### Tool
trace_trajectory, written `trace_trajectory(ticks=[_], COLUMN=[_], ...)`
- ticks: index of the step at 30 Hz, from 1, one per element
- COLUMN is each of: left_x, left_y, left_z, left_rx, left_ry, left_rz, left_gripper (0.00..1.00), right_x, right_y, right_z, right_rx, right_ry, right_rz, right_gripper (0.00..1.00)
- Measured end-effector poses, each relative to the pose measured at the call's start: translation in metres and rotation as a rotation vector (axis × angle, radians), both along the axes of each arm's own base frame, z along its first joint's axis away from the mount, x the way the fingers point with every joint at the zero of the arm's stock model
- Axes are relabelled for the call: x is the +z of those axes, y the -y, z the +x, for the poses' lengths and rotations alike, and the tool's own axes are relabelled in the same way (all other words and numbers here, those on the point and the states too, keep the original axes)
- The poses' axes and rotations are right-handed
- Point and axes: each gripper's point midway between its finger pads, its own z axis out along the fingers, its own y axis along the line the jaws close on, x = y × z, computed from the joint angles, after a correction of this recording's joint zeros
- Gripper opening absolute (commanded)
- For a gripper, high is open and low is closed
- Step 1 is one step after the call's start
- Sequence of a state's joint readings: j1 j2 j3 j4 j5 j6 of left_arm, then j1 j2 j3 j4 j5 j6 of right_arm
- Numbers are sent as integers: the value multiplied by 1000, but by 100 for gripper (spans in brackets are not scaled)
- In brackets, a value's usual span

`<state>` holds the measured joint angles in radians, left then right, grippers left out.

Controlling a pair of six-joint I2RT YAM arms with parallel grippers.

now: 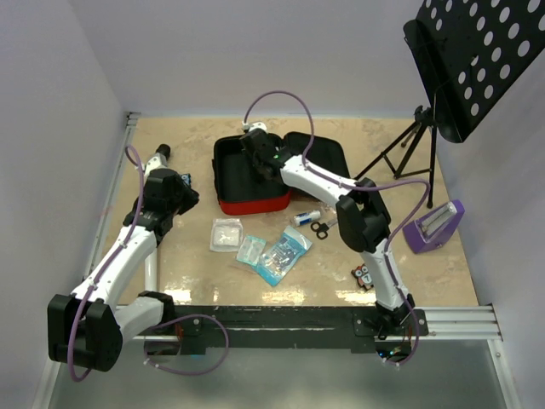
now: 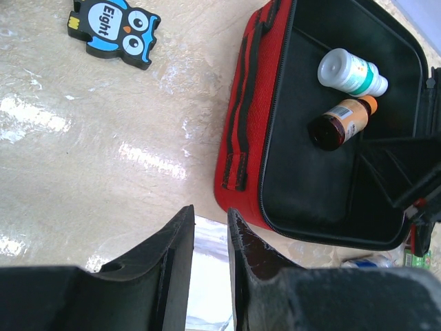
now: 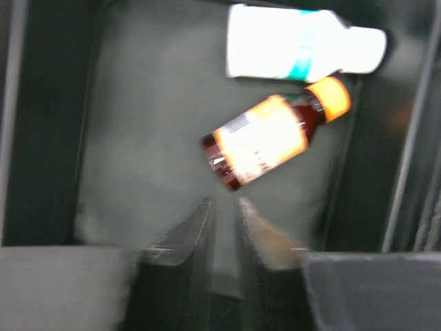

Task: Organize the medicine kit
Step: Adjust the pill bottle in the medicine box.

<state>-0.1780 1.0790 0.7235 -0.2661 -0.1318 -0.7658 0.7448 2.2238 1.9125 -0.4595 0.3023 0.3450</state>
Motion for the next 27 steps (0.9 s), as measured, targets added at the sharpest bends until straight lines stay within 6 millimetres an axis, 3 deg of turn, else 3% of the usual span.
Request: trace_trajectory(ticks=[2, 6, 10, 20, 24, 27], left_x=[0, 0, 0, 0, -2, -4], left_y=[0, 0, 0, 0, 0, 0], left_z=[0, 0, 0, 0, 0, 0], left_rx=[0, 0, 0, 1, 2, 2], left_ry=[0, 0, 0, -1, -6, -11], left_rz=[0, 0, 0, 1, 2, 3], left_gripper=[30, 30, 30, 30, 30, 30], right_x=[3, -4, -11, -53, -53, -43], right_y=[-9, -21, -22, -4, 5, 1], right_z=[-9, -26, -28, 6, 20, 33], right_rx=[30, 84, 105, 34, 2, -17], right_ry=[23, 21, 8, -32, -32, -11], right_rz=[-29, -70, -83, -147, -144, -113], right_gripper=[0, 0, 0, 0, 0, 0])
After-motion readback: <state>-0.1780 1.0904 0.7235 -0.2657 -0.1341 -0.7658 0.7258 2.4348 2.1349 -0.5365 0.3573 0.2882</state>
